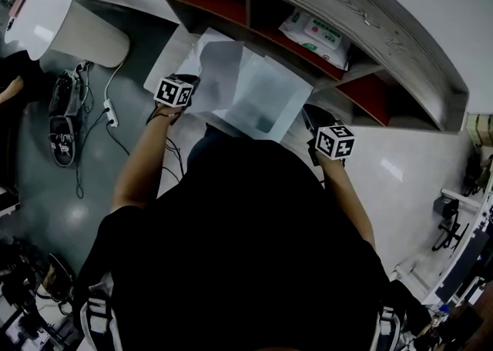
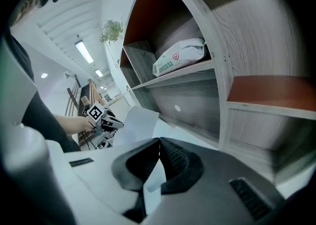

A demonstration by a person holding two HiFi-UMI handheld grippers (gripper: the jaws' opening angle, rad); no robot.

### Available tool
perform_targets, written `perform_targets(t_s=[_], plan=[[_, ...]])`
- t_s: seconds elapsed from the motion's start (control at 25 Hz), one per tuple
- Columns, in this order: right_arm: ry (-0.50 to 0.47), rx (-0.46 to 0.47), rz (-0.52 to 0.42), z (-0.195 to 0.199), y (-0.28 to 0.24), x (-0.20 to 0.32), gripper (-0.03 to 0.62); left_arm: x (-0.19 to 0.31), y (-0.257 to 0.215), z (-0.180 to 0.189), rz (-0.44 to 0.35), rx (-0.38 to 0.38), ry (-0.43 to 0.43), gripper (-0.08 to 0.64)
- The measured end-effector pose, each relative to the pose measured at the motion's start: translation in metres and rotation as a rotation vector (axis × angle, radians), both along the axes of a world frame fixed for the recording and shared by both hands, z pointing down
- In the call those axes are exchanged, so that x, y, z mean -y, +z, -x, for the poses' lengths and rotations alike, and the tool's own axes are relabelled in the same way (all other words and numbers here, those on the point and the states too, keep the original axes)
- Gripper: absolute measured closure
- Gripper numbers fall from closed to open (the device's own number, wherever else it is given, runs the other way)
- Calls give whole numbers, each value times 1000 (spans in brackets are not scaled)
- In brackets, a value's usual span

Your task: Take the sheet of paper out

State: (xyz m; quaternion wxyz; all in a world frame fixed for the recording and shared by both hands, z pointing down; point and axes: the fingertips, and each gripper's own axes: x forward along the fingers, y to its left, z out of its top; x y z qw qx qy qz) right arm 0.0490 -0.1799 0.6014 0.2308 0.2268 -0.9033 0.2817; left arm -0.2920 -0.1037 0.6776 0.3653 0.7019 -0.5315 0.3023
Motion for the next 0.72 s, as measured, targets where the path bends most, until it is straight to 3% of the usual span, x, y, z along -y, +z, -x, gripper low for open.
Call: perform_targets(t_s=[0.72], plan=[[-40,30,-5,-1,-4,-5,579,-7,-20,-10,-35,23,8,541]])
